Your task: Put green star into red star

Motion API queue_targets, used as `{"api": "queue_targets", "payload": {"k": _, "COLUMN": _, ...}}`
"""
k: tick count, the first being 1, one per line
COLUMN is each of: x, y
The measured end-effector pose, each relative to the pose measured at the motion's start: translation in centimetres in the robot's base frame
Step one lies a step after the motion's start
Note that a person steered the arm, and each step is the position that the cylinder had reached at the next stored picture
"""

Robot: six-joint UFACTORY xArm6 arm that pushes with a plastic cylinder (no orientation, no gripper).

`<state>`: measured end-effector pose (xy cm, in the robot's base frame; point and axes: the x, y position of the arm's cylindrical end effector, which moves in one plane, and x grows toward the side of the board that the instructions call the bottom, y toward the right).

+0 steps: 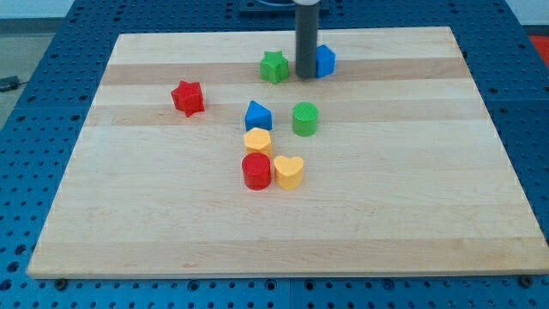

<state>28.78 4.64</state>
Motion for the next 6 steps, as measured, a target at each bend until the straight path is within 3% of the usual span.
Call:
{"api": "queue_targets", "payload": {"k": 1, "x": -1.6, "y": 1.9}}
{"api": "queue_targets", "payload": {"k": 3, "x": -0.3, "y": -7.1}}
{"api": "queue_targets", "payload": {"k": 6, "x": 2.7, "y": -13.5}}
